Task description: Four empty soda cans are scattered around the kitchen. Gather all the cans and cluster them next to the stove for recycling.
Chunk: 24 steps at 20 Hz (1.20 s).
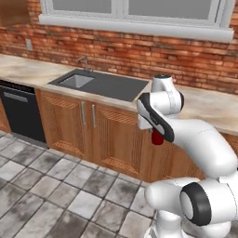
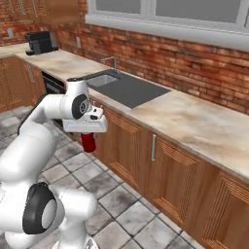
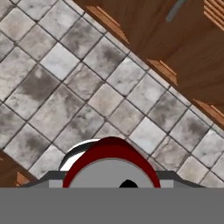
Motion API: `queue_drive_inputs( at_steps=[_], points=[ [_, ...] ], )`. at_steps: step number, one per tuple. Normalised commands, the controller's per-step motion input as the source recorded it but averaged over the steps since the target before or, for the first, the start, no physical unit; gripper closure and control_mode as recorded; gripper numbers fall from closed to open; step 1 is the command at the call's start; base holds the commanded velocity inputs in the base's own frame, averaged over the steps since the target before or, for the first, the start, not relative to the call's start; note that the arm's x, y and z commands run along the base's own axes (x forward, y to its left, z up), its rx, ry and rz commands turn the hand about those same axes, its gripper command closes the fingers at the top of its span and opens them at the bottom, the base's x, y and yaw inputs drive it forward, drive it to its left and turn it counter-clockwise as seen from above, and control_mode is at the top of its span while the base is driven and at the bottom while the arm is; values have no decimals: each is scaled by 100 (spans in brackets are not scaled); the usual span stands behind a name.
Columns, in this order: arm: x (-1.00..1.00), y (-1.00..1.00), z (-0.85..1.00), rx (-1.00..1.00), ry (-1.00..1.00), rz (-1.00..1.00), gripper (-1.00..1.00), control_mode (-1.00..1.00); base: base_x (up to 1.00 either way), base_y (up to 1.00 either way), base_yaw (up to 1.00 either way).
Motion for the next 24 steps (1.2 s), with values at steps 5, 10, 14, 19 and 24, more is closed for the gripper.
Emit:
queue_drive_inputs(
  at_steps=[5,10,14,19,24],
  points=[
    [0,0,0,0,0,0,100,100,0,50,35],
    [0,0,0,0,0,0,100,100,2,47,33],
    [0,0,0,0,0,0,100,100,8,41,32],
    [0,0,0,0,0,0,100,100,48,17,27],
    [0,0,0,0,0,0,100,100,66,7,24]
  ],
)
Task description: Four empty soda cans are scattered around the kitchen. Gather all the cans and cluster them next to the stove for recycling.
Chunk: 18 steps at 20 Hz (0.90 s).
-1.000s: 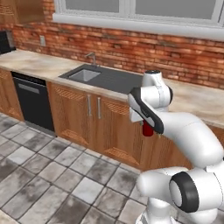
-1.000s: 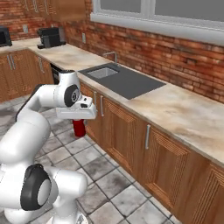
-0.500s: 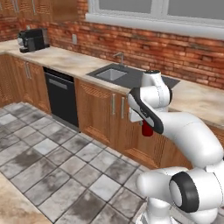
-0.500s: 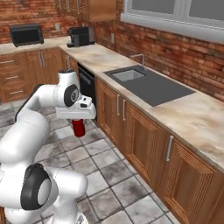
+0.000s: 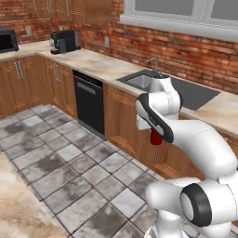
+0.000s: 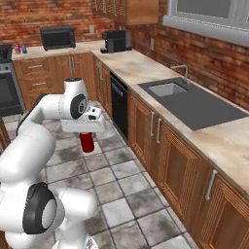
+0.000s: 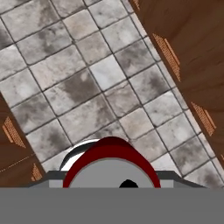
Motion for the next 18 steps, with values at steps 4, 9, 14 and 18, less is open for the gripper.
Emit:
queue_drive_inputs(
  at_steps=[4,9,14,18],
  points=[
    [0,0,0,0,0,0,100,100,70,2,24],
    [0,0,0,0,0,0,100,100,72,1,24],
    [0,0,0,0,0,0,100,100,77,0,25],
    [0,0,0,0,0,0,100,100,77,0,25]
  ],
)
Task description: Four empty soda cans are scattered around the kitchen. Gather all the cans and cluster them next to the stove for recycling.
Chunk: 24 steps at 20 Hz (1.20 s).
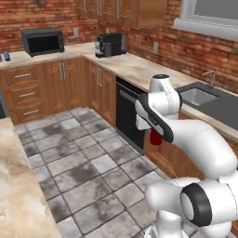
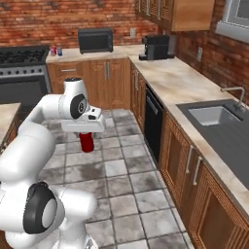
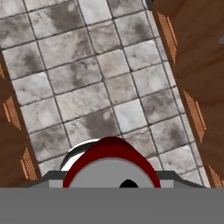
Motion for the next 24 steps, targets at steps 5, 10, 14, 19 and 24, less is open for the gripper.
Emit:
queue_drive_inputs(
  at_steps=[5,10,14,19,24],
  points=[
    [0,0,0,0,0,0,100,100,80,0,24],
    [0,0,0,0,0,0,100,100,79,0,24],
    [0,0,0,0,0,0,100,100,79,0,25],
    [0,0,0,0,0,0,100,100,81,0,25],
    [0,0,0,0,0,0,100,100,80,-7,23]
  ],
)
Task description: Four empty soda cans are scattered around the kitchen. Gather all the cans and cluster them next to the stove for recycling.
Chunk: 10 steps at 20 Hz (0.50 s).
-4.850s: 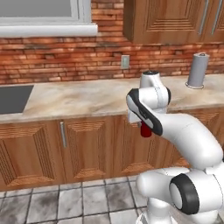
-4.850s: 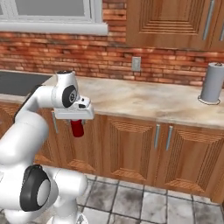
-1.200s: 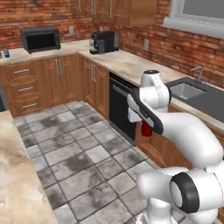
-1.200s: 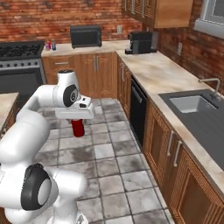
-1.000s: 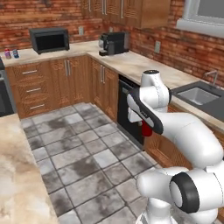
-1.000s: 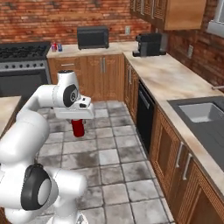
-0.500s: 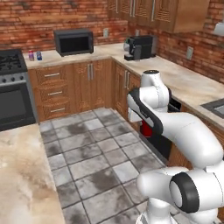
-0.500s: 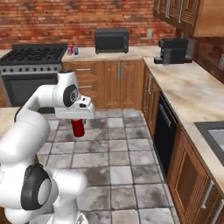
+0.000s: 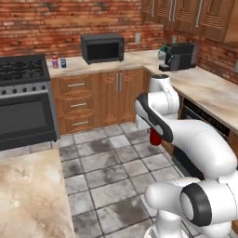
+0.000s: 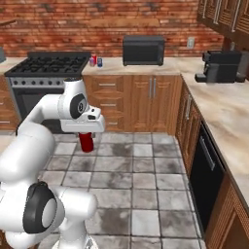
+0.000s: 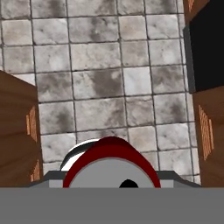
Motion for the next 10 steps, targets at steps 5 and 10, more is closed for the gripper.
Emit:
queue_drive_inputs(
  at_steps=[5,10],
  points=[
    [0,0,0,0,0,0,100,100,81,-15,20],
    [0,0,0,0,0,0,100,100,70,-13,16]
  ],
)
